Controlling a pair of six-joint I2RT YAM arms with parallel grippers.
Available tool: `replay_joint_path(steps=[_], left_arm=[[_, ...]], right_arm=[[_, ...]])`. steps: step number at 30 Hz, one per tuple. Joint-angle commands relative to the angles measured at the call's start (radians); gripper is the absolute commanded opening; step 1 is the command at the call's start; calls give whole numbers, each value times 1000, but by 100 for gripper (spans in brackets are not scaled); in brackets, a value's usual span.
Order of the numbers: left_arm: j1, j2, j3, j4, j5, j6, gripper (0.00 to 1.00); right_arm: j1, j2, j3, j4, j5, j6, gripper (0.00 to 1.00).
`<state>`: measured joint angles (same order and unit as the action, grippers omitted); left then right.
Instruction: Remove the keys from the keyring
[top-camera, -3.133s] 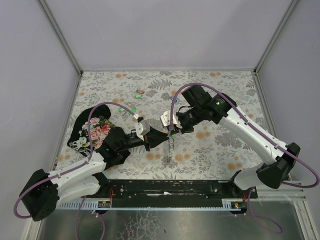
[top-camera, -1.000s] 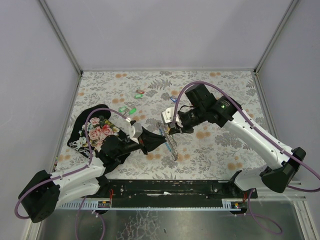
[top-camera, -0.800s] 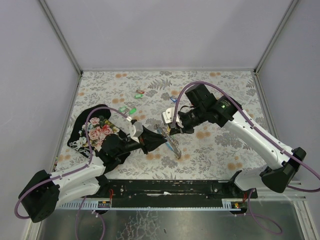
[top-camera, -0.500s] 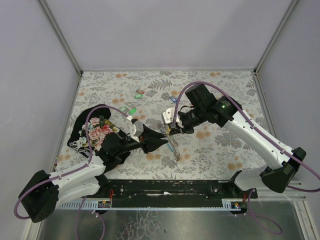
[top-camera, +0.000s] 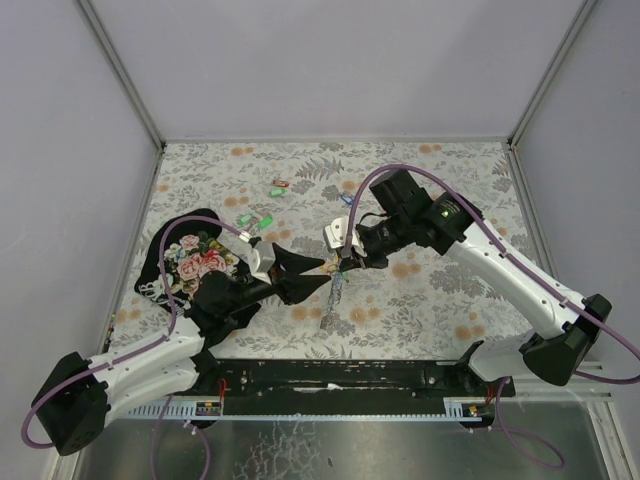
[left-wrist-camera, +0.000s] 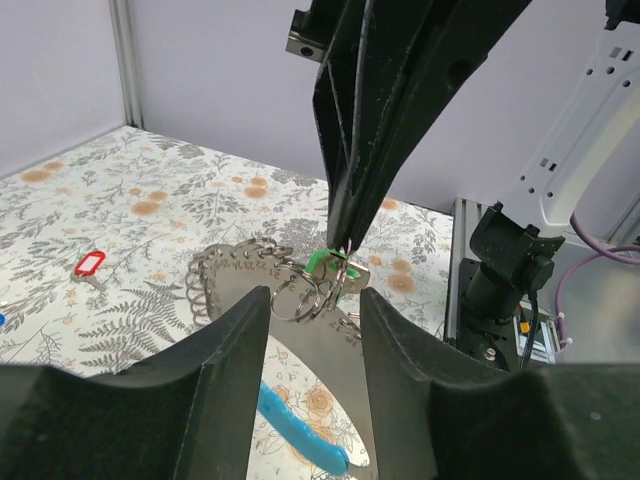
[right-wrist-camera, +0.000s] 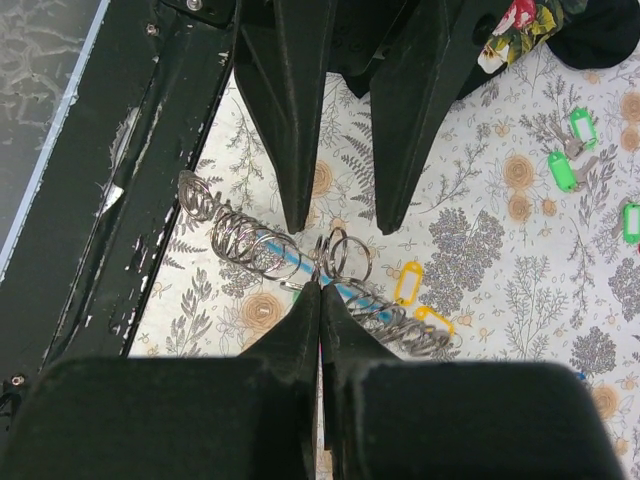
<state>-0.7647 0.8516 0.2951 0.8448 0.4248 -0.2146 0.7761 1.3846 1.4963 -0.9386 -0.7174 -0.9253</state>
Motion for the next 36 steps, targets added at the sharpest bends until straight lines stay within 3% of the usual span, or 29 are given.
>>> replay_joint_path(steps=[1,6,16,36], left_arm=[[5,-10,-18,67,45,22,39],[4,-90,-38,37,121,135,36],[5,-44,154,-296,214,305,22],[5,25,222,-381,214,261,24]], right_arm=[[-3,-21,5,12,-22,-11,0],[-2,-24,7,-4,-31,-24,0],[-1,-21,-9,-8,-47,-39,0],[0,-12,-9,1,-45,-40,0]])
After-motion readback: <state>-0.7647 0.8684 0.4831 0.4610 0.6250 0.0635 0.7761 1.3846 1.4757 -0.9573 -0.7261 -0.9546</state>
